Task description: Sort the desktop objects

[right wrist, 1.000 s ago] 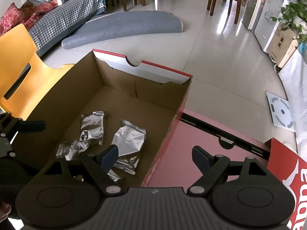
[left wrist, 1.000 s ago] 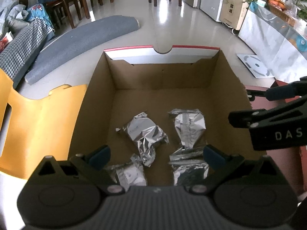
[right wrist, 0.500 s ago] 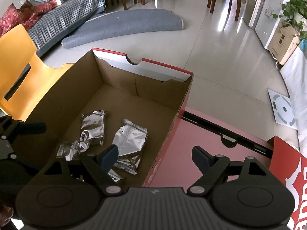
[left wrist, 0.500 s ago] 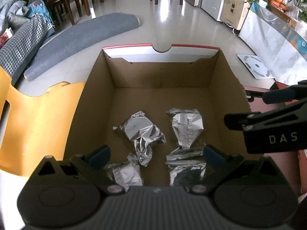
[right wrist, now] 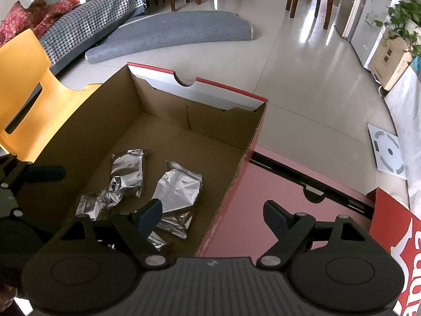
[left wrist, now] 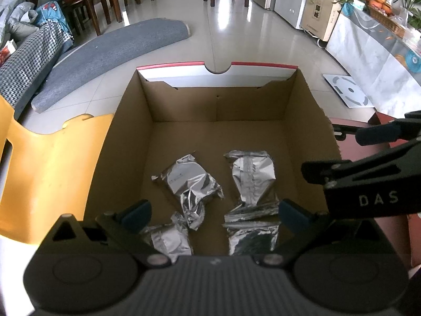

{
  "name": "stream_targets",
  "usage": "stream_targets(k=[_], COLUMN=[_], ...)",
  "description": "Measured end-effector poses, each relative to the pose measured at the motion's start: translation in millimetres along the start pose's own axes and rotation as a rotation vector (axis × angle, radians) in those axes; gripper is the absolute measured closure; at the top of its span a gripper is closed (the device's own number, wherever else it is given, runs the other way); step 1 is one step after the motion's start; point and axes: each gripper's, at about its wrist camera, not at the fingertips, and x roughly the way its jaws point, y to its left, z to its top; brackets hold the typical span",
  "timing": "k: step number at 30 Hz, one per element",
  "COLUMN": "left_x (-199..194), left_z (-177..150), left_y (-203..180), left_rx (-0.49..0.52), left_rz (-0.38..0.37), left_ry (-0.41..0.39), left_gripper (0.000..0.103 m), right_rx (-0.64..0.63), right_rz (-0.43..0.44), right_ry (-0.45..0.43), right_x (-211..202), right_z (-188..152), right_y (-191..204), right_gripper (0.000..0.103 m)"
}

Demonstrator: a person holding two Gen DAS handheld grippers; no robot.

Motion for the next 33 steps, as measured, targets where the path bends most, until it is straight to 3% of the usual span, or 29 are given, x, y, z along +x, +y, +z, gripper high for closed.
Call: stream_targets(k=[33], left_x=[1], left_z=[-5], left_y=[-18], left_rx=[0.069], left_rz=[-0.016], left_ry=[0.017], left_gripper=[0.0], right_rx=[0.009], right_rz=[-0.014], right_ry=[0.009], right_x=[5], right_z=[2], right_y=[-2], right_gripper=[0.019])
